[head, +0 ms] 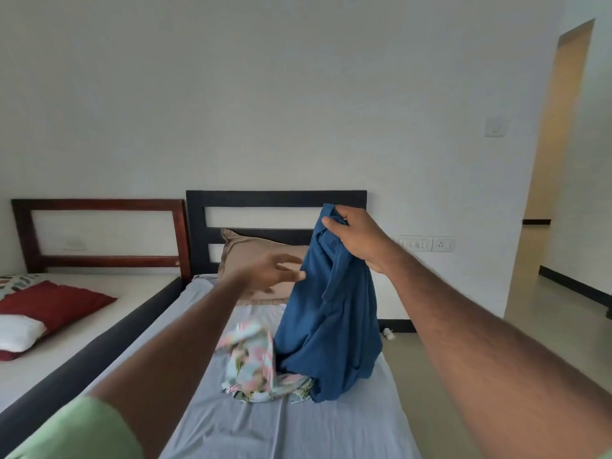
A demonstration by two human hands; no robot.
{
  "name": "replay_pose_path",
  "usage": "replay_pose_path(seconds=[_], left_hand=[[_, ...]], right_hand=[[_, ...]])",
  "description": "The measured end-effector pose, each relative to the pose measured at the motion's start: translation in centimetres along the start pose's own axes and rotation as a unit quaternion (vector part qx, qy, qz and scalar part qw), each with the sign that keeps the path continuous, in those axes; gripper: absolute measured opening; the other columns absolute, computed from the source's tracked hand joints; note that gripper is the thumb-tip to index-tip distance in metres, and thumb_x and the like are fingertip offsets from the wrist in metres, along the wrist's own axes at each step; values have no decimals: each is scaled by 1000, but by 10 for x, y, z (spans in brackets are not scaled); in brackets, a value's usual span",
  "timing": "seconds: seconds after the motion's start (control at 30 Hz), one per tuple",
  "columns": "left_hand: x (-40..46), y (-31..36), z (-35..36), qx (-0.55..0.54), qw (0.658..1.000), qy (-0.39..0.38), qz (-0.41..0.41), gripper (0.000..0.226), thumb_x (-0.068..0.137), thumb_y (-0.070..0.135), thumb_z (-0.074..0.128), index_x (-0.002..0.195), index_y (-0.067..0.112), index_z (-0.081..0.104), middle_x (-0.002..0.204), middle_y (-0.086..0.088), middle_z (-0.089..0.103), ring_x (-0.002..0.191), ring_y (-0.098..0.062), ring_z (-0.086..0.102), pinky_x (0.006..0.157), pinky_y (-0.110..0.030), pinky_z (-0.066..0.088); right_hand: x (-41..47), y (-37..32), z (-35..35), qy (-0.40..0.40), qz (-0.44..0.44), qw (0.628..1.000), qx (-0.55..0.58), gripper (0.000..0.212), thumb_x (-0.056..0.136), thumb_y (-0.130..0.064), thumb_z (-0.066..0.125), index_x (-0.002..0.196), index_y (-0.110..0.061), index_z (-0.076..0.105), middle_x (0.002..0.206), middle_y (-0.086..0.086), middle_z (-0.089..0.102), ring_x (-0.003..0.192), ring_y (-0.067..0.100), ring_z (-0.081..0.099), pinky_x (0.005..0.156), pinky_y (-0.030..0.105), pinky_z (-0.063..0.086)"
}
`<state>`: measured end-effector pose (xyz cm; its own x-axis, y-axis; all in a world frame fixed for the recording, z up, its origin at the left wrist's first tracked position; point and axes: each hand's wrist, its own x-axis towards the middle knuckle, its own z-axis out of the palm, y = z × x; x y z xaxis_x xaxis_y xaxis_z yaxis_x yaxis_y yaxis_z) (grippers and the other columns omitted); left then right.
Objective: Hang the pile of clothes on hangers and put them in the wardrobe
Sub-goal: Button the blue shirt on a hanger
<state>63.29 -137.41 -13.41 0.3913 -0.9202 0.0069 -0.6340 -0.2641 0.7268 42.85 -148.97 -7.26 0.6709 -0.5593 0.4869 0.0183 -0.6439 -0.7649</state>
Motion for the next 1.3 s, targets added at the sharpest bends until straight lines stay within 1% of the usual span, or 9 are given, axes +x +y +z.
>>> replay_pose_path(seconds=[0.1, 0.27, 0.43, 0.53, 0.8, 0.97, 1.1, 1.2, 1.3], left_hand=[[-19, 22, 21, -216, 963, -127, 96, 71, 82, 21, 80, 141, 40, 45, 135, 8, 63, 125, -17, 59, 94, -41, 50], [-12, 66, 22, -208, 958, -8, 198, 42, 81, -12, 73, 118, 4, 65, 115, -13, 72, 108, -23, 69, 91, -29, 54], [-1, 79, 2, -130, 958, 176, 185, 21, 73, 17, 77, 87, 3, 69, 81, -9, 69, 75, -21, 63, 69, -37, 51], [-3, 105, -27, -138, 933, 292, 160, 19, 72, 12, 75, 64, 11, 58, 64, -5, 55, 65, -19, 52, 56, -34, 43], [-60, 225, -121, -84, 877, 404, 246, 32, 82, 7, 64, 59, 17, 44, 60, 3, 44, 56, -13, 37, 50, -24, 32], [-106, 256, -155, -3, 939, 236, 251, 8, 79, 5, 78, 84, 4, 73, 76, -5, 72, 66, -17, 67, 64, -29, 54], [-123, 217, -158, 227, 959, 124, 111, 40, 68, 17, 89, 104, 14, 72, 95, -6, 77, 81, -21, 73, 74, -34, 60], [-136, 184, -152, 153, 983, 83, 67, 40, 73, 13, 87, 110, 11, 72, 100, -7, 78, 89, -27, 75, 85, -44, 61], [-160, 156, -149, 71, 997, 9, 21, 35, 80, 5, 80, 113, 0, 70, 109, -19, 74, 98, -36, 73, 86, -45, 60]], right_hand=[[2, -7, 4, -74, -6, 997, 8, 13, 93, -16, 72, 105, -21, 74, 102, 2, 76, 100, 18, 72, 95, 38, 57], [-13, -7, 7, -117, 31, 992, 29, 41, 77, 13, 66, 100, -20, 74, 95, 8, 73, 91, 22, 69, 78, 37, 59], [-28, 5, -18, 57, 53, 990, -115, 30, 77, 8, 61, 96, -16, 63, 92, 3, 64, 80, 20, 59, 59, 24, 46], [-27, 11, -38, 95, 59, 977, -182, 18, 87, -4, 57, 84, -20, 63, 91, 5, 65, 84, 26, 61, 64, 25, 44], [0, -99, -113, 343, -91, 935, 3, 33, 86, -30, 79, 61, -16, 63, 53, -7, 53, 51, 9, 46, 54, 26, 39], [0, -146, -139, 348, -75, 928, 109, 48, 85, -24, 79, 58, -11, 42, 56, -1, 34, 55, 15, 30, 51, 25, 27], [-17, -134, -142, 298, -31, 948, 103, 36, 79, -31, 82, 68, -9, 55, 69, 5, 44, 63, 19, 40, 57, 32, 32], [-37, -127, -132, 197, -5, 971, 135, 48, 83, -31, 82, 87, 12, 62, 76, 13, 61, 66, 23, 58, 54, 30, 45], [-59, -126, -124, 133, 14, 980, 146, 43, 87, -27, 80, 104, 11, 68, 90, 14, 76, 70, 20, 71, 63, 32, 56]])
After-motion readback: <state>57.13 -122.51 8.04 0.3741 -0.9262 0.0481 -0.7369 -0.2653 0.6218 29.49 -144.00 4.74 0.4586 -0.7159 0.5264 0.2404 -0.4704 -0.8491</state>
